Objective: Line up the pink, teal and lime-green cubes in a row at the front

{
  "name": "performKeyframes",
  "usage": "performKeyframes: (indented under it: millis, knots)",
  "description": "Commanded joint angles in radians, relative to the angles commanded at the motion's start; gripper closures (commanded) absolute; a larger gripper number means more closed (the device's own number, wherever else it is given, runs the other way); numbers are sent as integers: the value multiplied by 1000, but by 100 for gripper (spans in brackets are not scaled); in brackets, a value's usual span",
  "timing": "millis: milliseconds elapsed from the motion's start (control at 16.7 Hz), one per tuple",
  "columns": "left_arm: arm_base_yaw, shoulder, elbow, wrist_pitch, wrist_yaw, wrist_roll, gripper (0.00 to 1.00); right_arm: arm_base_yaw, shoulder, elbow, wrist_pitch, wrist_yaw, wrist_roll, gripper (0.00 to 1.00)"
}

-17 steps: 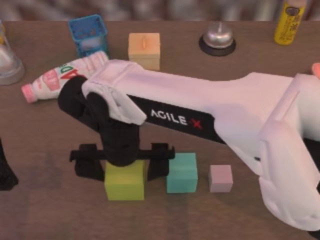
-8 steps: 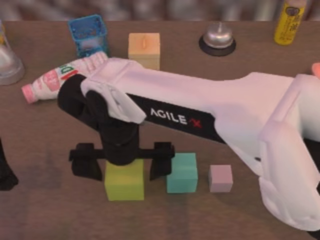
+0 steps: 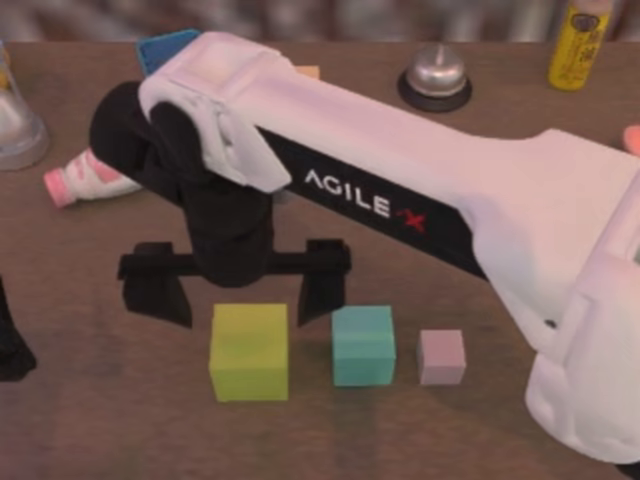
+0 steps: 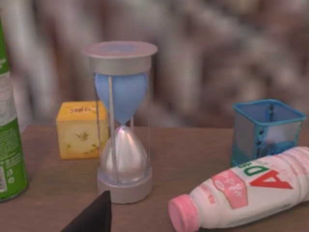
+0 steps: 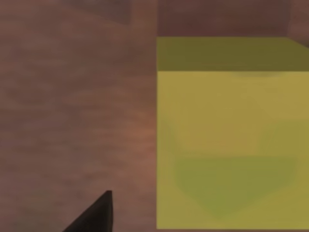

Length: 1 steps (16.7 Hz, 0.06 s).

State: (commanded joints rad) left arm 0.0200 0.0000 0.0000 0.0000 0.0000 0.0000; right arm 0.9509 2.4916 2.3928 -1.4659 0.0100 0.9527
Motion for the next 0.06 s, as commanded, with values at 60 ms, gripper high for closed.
performKeyframes:
  millis: [60]
  knots:
    - [0, 0, 0, 0, 0, 0, 0, 0, 0, 2, -2, 0, 0, 0]
